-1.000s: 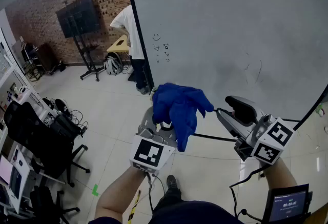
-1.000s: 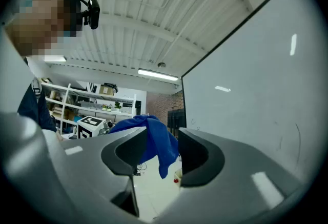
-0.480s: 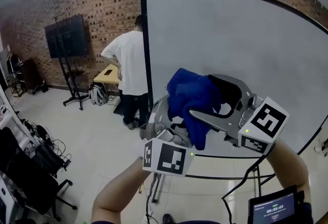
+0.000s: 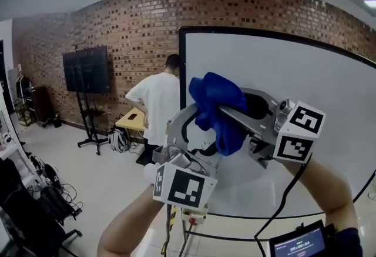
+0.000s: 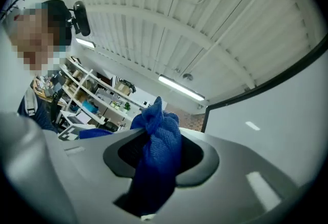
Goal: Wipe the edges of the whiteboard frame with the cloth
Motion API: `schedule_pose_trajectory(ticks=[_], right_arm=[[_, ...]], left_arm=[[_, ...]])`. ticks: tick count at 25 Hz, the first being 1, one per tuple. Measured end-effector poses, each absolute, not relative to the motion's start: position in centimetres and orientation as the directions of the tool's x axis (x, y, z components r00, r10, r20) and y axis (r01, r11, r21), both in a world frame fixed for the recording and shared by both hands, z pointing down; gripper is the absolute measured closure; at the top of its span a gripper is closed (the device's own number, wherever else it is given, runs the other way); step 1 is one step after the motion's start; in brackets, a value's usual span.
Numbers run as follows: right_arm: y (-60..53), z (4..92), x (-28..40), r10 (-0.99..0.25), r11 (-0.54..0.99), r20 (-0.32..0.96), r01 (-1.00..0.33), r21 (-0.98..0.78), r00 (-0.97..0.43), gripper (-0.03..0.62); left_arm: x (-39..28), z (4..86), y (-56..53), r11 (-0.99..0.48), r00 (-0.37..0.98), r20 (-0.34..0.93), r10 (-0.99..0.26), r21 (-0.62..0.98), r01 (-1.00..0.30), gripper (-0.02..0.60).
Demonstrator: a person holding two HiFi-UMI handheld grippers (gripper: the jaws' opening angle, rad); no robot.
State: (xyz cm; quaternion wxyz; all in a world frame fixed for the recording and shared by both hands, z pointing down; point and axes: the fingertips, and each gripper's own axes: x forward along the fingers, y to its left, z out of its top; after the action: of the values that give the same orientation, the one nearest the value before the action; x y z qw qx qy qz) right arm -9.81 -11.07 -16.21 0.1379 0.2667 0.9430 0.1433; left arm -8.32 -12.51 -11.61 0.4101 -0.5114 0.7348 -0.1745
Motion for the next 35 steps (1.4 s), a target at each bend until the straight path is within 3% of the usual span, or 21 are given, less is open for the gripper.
schedule_pose_trajectory(ticks=[3, 6, 9, 14, 17, 24, 35], right_arm=[[-13.4, -20.4, -11.0, 0.47, 0.854, -0.26, 0.361, 0.374, -0.843, 0.447], [-16.4, -25.0, -12.7, 0.343, 0.841, -0.272, 0.164, 0.516, -0.899, 0.442], [-17.3, -28.2, -15.6, 0.215, 0.704, -0.193, 0.015, 0.71, -0.957, 0.441], [-15.7, -31.1, -22.3, 0.012, 0.458, -0.086, -0.071, 0.886, -0.996, 0.436], [-14.6, -32.8, -25.9, -0.066, 0.431, -0.067, -0.089, 0.898, -0.996, 0.435], [-17.5, -32.2, -29.6, -0.252, 0.431, -0.026, -0.136, 0.892, -0.967, 0.436], [-25.2, -33.1, -22.4, -0.338, 0.578, 0.064, -0.153, 0.801, -0.939, 0.441]], left_arm=[[-10.2, -13.2, -11.5, 0.517, -0.291, -0.428, -0.856, -0.71, -0.478, 0.237], [-11.2, -13.8, -9.6, 0.548, -0.347, -0.429, -0.834, -0.72, -0.426, 0.252], [-12.2, -13.9, -8.0, 0.54, -0.371, -0.403, -0.837, -0.722, -0.433, 0.349], [-14.9, -14.6, -6.5, 0.539, -0.402, -0.37, -0.838, -0.68, -0.496, 0.436], [-15.0, -15.1, -5.5, 0.551, -0.369, -0.409, -0.835, -0.632, -0.545, 0.578], [-15.8, -11.6, -5.6, 0.515, -0.315, -0.409, -0.857, -0.644, -0.566, 0.578], [-14.5, -9.0, -12.6, 0.333, -0.112, -0.371, -0.922, -0.61, -0.72, 0.578]])
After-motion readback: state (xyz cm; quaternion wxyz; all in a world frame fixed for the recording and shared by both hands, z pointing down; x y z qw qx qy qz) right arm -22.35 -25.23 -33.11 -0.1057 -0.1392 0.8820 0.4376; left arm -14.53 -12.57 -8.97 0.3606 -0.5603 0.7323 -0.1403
